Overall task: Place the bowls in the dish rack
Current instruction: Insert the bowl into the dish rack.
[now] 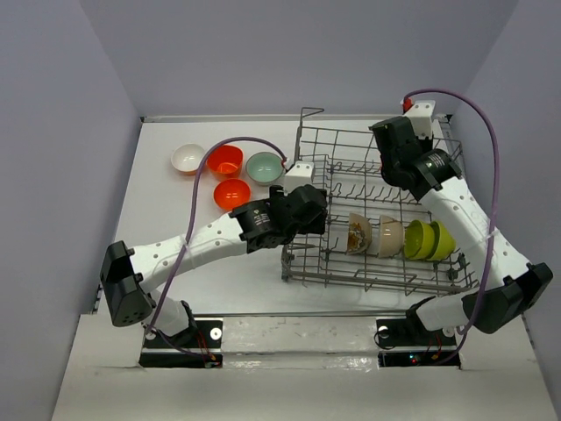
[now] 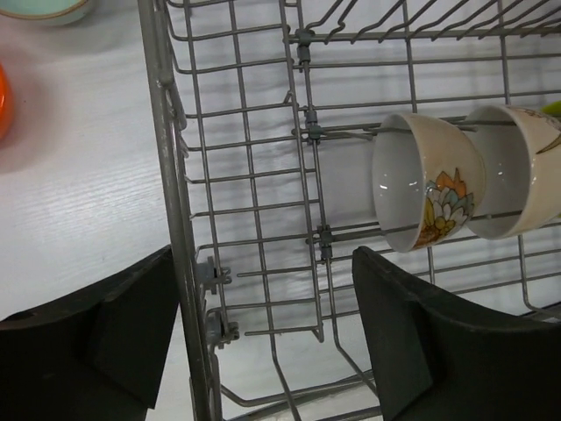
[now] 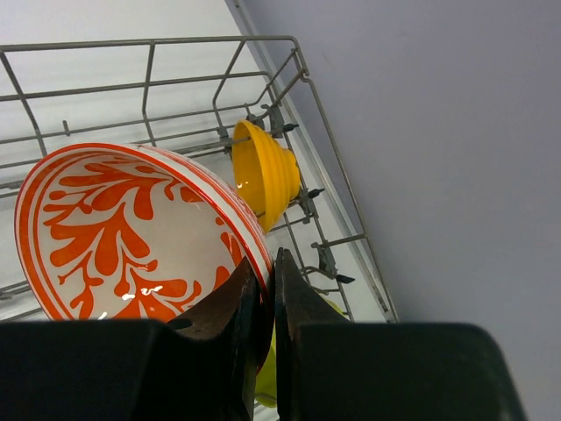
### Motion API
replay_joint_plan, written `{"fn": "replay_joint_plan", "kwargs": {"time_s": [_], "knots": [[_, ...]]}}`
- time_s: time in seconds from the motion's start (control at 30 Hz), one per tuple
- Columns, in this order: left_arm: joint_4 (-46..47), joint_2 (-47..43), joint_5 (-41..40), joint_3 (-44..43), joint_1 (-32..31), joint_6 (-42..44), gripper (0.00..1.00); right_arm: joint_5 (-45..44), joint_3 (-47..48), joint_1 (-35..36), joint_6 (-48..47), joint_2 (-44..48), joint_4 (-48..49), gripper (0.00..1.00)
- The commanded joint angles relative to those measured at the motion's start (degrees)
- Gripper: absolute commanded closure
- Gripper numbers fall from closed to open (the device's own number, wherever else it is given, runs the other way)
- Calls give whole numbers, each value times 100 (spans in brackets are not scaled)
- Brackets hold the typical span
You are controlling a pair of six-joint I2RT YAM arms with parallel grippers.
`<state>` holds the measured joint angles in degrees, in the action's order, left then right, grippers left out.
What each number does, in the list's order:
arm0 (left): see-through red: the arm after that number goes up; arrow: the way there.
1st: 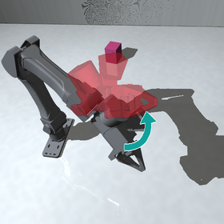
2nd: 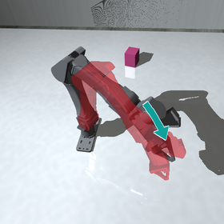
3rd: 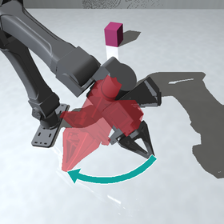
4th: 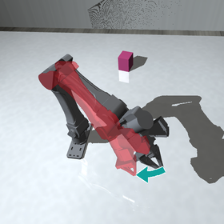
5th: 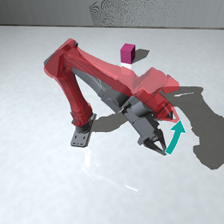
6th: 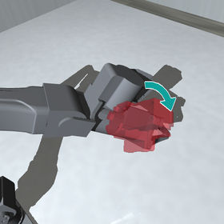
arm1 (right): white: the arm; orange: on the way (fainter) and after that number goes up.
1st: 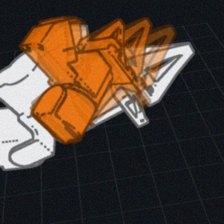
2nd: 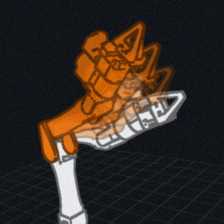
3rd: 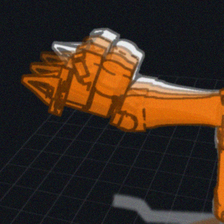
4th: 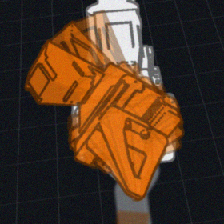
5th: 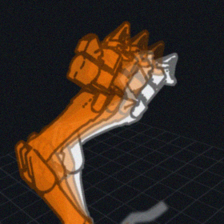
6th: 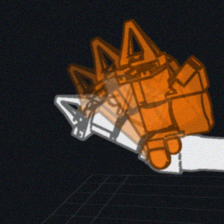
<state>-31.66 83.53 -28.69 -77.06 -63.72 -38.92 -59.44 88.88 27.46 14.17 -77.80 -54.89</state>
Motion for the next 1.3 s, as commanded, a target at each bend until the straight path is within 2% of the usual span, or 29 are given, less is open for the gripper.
{"fn": "replay_joint_plan", "kwargs": {"time_s": [0.0,0.13,0.27,0.37,0.47,0.63,0.97,1.27], "knots": [[222,-381,-145,-450,-44,121,14,-752,-2,40,-38,-77,471,99],[239,-845,-558,-670,-9,349,7,-1147,-160,40,-230,-218,689,99],[292,-1627,-708,-592,44,499,5,-1665,-468,40,-573,-332,1059,99],[405,-2547,-831,-223,62,648,4,-2166,-617,40,-977,-533,1409,99],[257,-3357,-919,67,132,771,3,-2754,-880,40,-1923,-692,2084,99],[19,-4264,-981,577,141,789,2,-3134,-1066,-232,-2673,-921,2789,99],[327,-4643,-1139,1579,141,973,1,-3548,-653,-707,-3614,-1596,3099,99],[591,-4688,-1122,2107,211,1114,1,-3654,-556,-768,-3764,-2213,3125,99]]}}
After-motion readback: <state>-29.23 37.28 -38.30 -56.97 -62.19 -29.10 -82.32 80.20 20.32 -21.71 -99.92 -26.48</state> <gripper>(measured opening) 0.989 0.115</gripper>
